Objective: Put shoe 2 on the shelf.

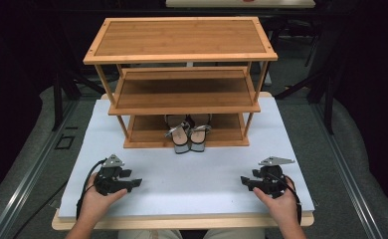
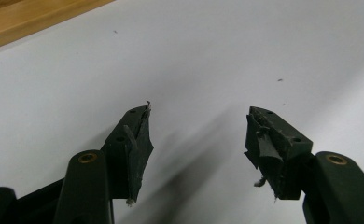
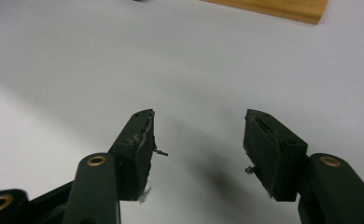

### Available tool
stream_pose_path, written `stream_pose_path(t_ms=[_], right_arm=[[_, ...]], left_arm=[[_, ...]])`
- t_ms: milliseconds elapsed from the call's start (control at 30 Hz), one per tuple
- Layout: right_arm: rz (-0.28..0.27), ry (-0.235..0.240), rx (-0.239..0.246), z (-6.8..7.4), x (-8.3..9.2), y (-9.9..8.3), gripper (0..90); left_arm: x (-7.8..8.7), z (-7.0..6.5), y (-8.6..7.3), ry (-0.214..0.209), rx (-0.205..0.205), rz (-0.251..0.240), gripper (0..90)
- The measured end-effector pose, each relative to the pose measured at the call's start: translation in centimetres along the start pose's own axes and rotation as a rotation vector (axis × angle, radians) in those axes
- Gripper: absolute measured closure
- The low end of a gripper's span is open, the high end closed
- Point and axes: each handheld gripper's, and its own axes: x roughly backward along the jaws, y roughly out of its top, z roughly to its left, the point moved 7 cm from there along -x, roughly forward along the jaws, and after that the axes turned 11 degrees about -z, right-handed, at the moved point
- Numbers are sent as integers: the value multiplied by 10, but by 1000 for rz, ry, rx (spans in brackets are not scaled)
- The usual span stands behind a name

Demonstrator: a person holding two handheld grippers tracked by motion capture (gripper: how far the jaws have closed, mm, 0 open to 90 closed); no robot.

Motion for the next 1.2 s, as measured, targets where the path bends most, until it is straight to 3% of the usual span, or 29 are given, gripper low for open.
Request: stream_pose_path(t_ms=[100, 333, 633, 1200], right_arm=[[4, 26, -24, -2, -2, -6, 424], [-4, 9, 0, -1, -5, -9, 424], [-20, 9, 34, 4, -9, -11, 424], [-21, 17, 33, 5, -11, -13, 418]], left_arm=[[-1, -1, -2, 1, -8, 4, 402], [-7, -3, -7, -10, -10, 27, 401], [-6, -7, -4, -9, -14, 6, 400], [-4, -6, -2, 3, -6, -9, 373]])
